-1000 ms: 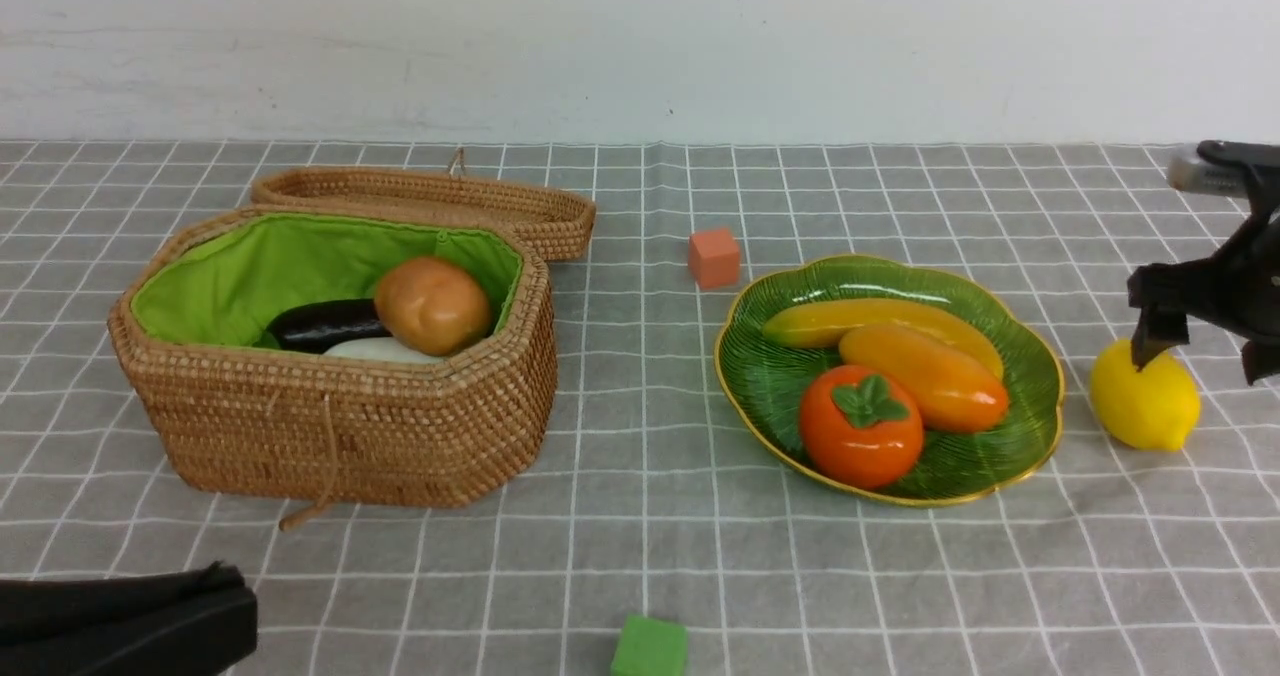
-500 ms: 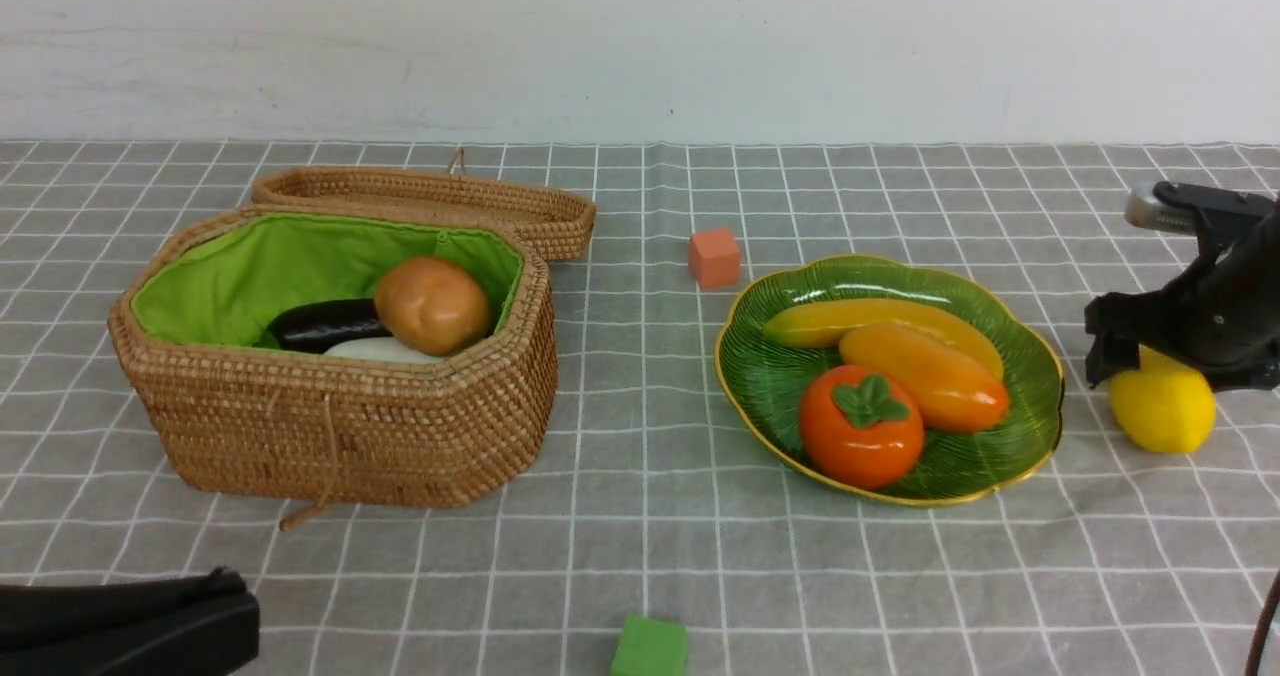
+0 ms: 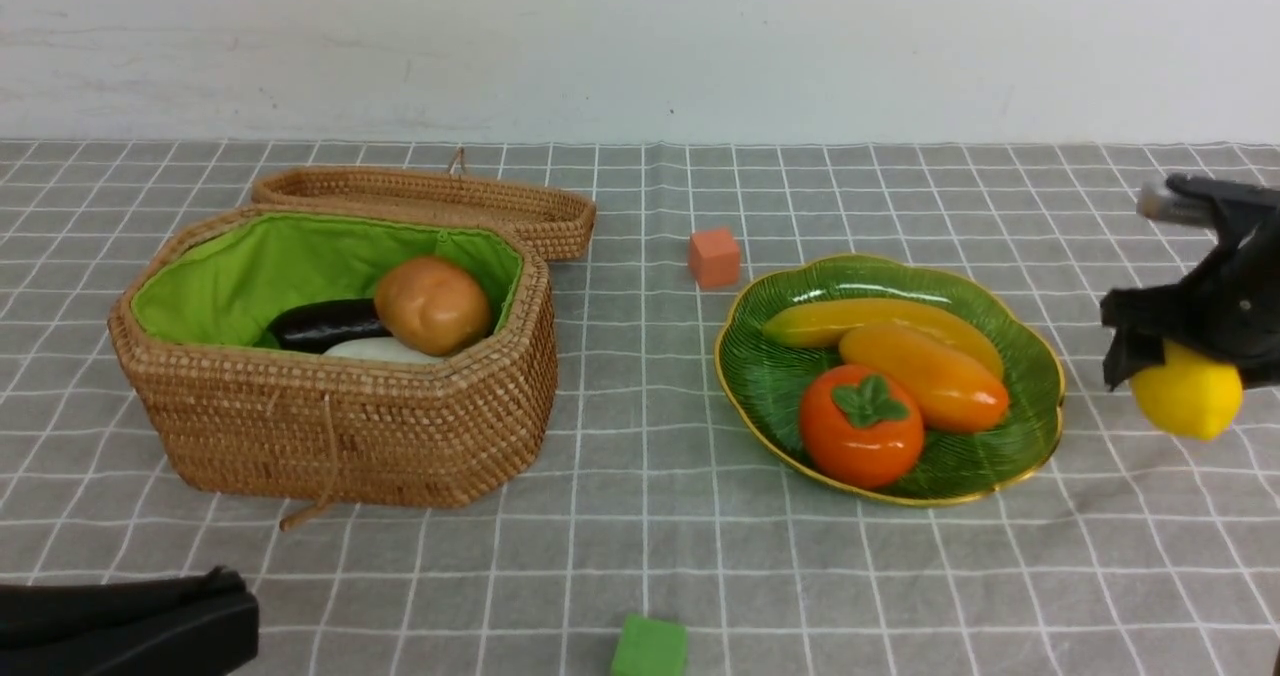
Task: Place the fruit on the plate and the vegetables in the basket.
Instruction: Use the right arm to grab a lemon and put it into the right plate
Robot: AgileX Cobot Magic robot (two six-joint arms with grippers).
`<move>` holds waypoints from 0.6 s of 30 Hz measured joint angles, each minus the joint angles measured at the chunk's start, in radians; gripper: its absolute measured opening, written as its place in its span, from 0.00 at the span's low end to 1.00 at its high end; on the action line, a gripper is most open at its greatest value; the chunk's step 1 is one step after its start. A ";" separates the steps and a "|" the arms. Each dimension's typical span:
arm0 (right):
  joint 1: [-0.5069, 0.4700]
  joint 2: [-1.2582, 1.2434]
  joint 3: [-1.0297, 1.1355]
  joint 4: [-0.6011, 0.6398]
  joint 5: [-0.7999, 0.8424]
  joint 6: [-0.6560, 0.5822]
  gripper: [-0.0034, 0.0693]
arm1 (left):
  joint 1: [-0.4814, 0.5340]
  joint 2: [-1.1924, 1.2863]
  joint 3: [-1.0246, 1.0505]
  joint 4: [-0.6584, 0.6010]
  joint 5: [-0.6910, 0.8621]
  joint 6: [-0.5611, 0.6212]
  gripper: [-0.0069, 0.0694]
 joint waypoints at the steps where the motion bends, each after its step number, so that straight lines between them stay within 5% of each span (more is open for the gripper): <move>1: 0.012 -0.047 0.000 0.020 0.006 -0.002 0.82 | 0.000 0.000 0.000 0.000 -0.006 0.000 0.07; 10: 0.219 -0.099 0.000 0.233 0.012 -0.153 0.82 | 0.000 0.000 0.000 0.000 -0.065 -0.001 0.07; 18: 0.256 -0.039 0.002 0.279 -0.118 -0.172 0.82 | 0.000 0.000 0.000 0.000 -0.028 -0.001 0.08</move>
